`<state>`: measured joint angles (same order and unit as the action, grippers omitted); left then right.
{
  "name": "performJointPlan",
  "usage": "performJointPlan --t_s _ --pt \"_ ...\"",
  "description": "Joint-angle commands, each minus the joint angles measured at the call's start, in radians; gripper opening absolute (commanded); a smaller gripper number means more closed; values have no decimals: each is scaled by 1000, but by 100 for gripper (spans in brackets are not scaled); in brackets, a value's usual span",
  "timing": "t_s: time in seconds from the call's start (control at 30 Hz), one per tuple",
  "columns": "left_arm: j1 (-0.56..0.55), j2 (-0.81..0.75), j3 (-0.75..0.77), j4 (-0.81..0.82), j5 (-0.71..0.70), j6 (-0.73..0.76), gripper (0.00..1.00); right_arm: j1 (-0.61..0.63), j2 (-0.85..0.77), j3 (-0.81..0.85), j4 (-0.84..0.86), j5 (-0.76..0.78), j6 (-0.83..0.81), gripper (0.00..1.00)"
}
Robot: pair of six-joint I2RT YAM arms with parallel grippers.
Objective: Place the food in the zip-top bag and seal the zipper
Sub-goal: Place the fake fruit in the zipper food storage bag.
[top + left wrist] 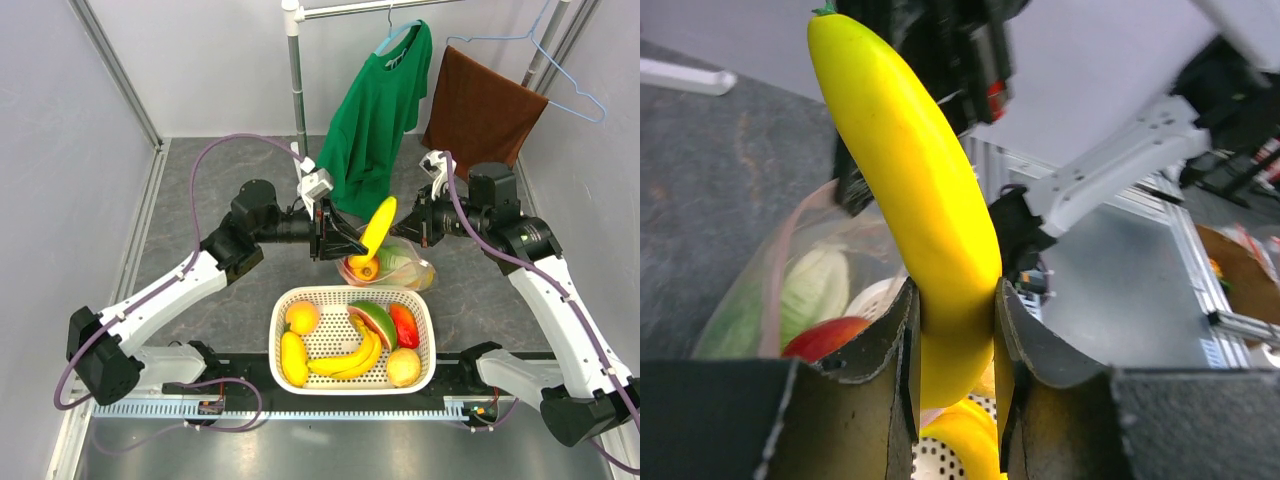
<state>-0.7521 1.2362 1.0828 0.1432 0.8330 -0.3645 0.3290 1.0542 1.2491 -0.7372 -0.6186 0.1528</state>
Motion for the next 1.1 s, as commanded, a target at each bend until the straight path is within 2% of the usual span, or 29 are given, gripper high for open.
performJointPlan --t_s 0.0,0.13,0.23,0.33,0.47,0.5,0.6,0.63,0.67,0.7,0.73,0.83,0.93,1.07 --pt "5 -52 -84 79 -193 79 2 -5 -3 6 27 -27 4 0" --pt "3 -53 -129 111 -253 -3 2 -5 4 3 29 -24 8 0" --pt "-10 -23 -139 183 -223 -173 2 -5 13 0 32 -23 13 0" --pt "-50 17 -118 232 -223 -275 2 -7 18 -5 38 -21 16 0" --pt "-81 42 -77 340 -183 -272 2 -7 23 0 36 -15 21 0" --pt "-81 29 -72 329 -175 -248 2 -5 21 3 33 -15 22 0" --pt "-79 -45 -70 204 -158 -47 2 -5 20 9 36 -15 24 0" --pt "-81 -67 -73 170 -158 73 2 -5 20 9 35 -20 27 0" --pt "-82 -87 -81 133 -158 134 2 -5 20 9 35 -21 27 0" --pt "-95 -112 -77 48 -179 203 2 -7 20 9 36 -24 28 0" --pt "-104 -121 -72 4 -205 336 2 -7 23 9 35 -26 28 0" --pt "-138 -123 -60 -77 -322 551 2 -5 24 7 38 -35 27 0" --pt "-154 -113 -64 -82 -391 656 2 -5 27 10 36 -43 30 0" --pt "-165 -103 -90 -44 -396 705 2 -5 33 16 38 -58 39 0"
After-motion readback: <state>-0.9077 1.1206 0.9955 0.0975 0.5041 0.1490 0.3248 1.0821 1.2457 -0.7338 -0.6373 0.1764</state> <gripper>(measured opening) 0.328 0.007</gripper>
